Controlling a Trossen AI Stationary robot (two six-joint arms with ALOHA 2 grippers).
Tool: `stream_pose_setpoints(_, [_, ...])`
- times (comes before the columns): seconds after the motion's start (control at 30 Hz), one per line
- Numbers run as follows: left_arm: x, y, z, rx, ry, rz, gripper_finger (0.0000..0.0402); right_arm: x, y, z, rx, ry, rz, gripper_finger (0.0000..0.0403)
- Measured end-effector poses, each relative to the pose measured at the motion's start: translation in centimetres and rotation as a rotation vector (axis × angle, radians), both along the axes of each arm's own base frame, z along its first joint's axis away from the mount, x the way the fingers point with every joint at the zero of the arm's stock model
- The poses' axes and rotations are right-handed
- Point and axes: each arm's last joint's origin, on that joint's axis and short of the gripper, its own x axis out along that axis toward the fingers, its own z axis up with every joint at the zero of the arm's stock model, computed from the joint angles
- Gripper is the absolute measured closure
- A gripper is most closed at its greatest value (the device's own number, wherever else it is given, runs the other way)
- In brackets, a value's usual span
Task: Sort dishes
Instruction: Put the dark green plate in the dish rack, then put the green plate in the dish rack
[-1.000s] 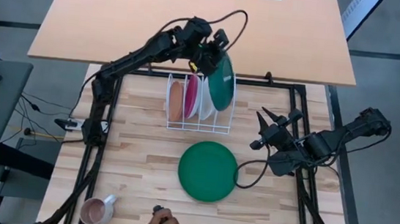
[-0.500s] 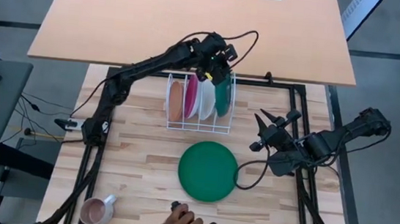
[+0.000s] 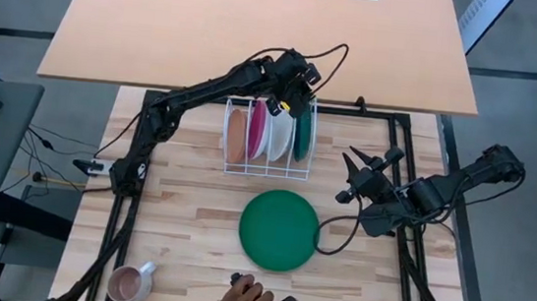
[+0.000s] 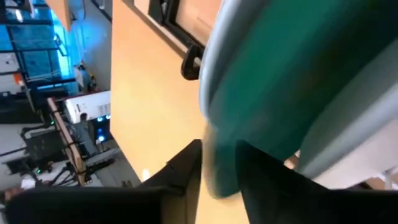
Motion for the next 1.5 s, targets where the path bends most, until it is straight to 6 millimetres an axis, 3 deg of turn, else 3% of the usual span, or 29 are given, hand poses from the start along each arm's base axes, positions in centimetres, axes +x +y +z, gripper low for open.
stream_pose_setpoints(0.23, [0.0, 0.0, 0.0, -0.027, -0.015, 0.03, 0.0277, 0.0, 0.0, 0.0, 0.005, -0.008, -0.001, 0.0294])
stream_pose_setpoints(0.5, [-0.1, 0.0, 0.0, -0.046, -0.02, 0.05, 0.0274, 0.0, 0.0, 0.0, 0.006, -0.008, -0.001, 0.0294])
stream_pose_setpoints(0.83, [-0.6, -0.9, 0.8, -0.116, -0.1, 0.319, 0.0275, -0.1, -0.1, -0.1, -0.003, 0.009, -0.002, 0.0294])
stream_pose_setpoints(1.03, [-2.0, -2.7, 2.8, -0.15, -0.142, 0.428, 0.0275, -0.5, -0.3, -0.4, 0.009, 0.006, -0.014, 0.0294])
stream_pose_setpoints(1.27, [-5.4, -5.6, 6.1, -0.456, -0.269, 0.599, 0.0275, -0.8, -0.5, -0.7, 0.032, -0.012, -0.023, 0.0294])
stream_pose_setpoints(1.5, [-8.6, -7.7, 4.8, -0.981, -0.048, 0.896, 0.0275, -0.4, -0.9, -0.7, 0.112, -0.041, -0.028, 0.0294])
